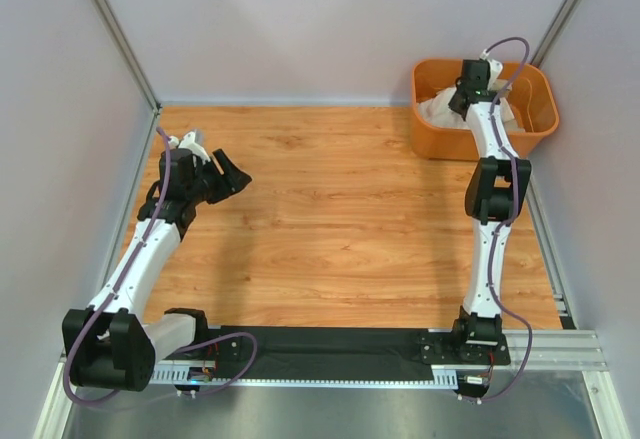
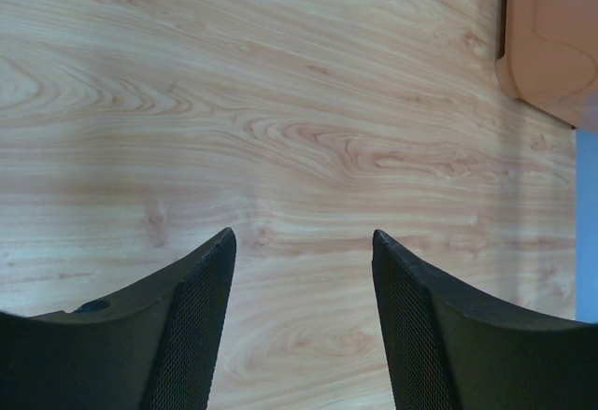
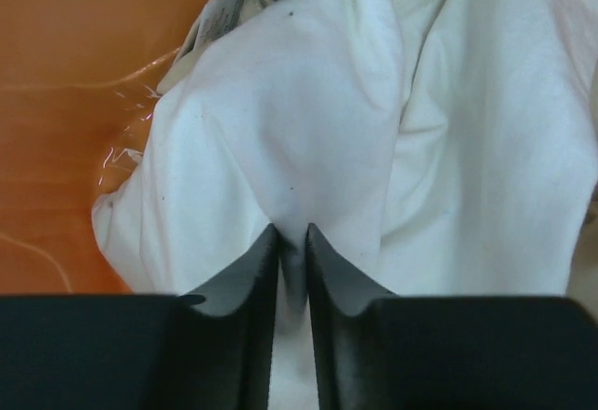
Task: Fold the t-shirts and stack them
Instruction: Grab the tshirt from the pile, then move the tshirt to the center of the board, then flatten the tshirt out
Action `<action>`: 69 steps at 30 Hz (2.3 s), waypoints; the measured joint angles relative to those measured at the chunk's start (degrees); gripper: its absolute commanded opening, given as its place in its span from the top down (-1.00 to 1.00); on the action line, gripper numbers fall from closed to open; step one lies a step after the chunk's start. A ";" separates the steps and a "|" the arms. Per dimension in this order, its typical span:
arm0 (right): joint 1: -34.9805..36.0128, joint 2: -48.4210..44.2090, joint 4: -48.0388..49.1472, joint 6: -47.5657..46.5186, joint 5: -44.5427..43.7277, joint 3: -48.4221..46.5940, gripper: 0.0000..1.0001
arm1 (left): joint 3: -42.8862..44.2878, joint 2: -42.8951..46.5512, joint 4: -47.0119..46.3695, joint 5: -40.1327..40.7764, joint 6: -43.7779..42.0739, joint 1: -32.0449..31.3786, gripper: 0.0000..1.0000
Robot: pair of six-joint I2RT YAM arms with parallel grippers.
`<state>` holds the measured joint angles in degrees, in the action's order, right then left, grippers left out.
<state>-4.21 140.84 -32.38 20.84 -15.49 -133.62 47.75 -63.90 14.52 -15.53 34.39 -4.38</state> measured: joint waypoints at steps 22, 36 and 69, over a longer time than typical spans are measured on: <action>5.97 -27.36 10.84 -12.28 -10.88 -12.35 1.00 | -0.15 9.22 5.01 0.22 2.29 -1.79 -0.86; 44.65 -64.87 2.45 -6.14 -7.45 28.55 -0.70 | 3.87 13.33 13.81 3.76 0.63 -4.81 -0.95; 12.50 -50.73 -0.46 -1.79 11.87 72.39 -0.68 | 38.95 -51.08 12.09 -6.08 -8.24 -17.46 -0.84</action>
<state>8.29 90.11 -32.84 19.05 -3.62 -61.23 86.70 -114.98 26.61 -21.61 26.15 -21.85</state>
